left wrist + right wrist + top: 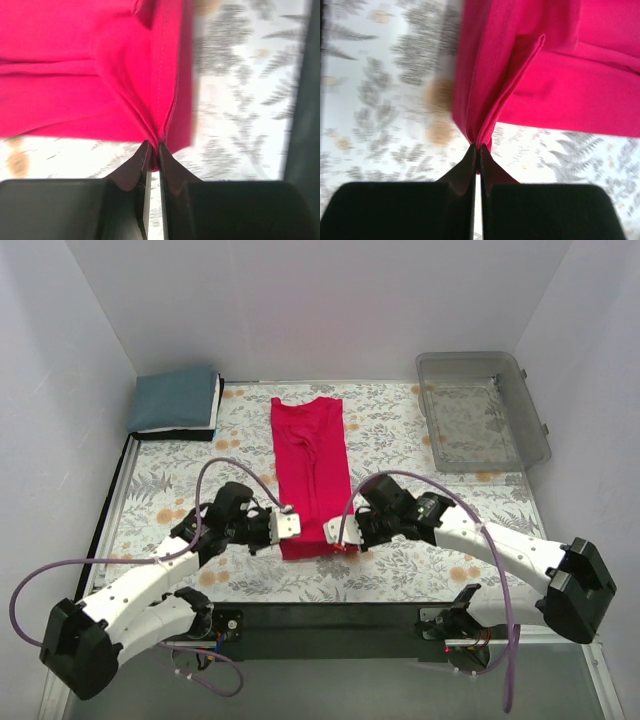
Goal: Fold and stack the t-shirts
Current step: Fold the tshirt
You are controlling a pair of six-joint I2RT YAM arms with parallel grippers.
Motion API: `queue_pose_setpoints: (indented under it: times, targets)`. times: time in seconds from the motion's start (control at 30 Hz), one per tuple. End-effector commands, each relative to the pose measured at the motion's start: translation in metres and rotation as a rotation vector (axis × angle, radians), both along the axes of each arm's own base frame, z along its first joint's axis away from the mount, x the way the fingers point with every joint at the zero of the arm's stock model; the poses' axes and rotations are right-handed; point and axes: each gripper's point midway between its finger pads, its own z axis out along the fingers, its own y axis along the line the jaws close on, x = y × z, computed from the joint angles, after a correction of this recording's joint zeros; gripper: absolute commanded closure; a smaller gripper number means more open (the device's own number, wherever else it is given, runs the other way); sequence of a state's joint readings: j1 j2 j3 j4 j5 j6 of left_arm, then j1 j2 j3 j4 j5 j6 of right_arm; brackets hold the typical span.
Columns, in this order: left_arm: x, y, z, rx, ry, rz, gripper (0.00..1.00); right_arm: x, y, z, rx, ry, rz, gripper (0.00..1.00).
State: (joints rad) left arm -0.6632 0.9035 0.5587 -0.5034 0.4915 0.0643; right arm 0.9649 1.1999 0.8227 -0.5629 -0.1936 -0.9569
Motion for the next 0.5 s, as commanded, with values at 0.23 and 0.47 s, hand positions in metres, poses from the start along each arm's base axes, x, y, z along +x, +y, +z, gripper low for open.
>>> queue_pose_setpoints:
  times: [0.23,0.47]
  targets:
    - [0.138,-0.001,0.04,-0.071,-0.251,0.045,1.0,0.126,0.025,0.037,0.081,-0.177,-0.051,0.99]
    - [0.211,0.012,0.059,-0.101,-0.366,0.088,1.0,0.203,0.041,0.05,0.108,-0.243,-0.087,0.99]
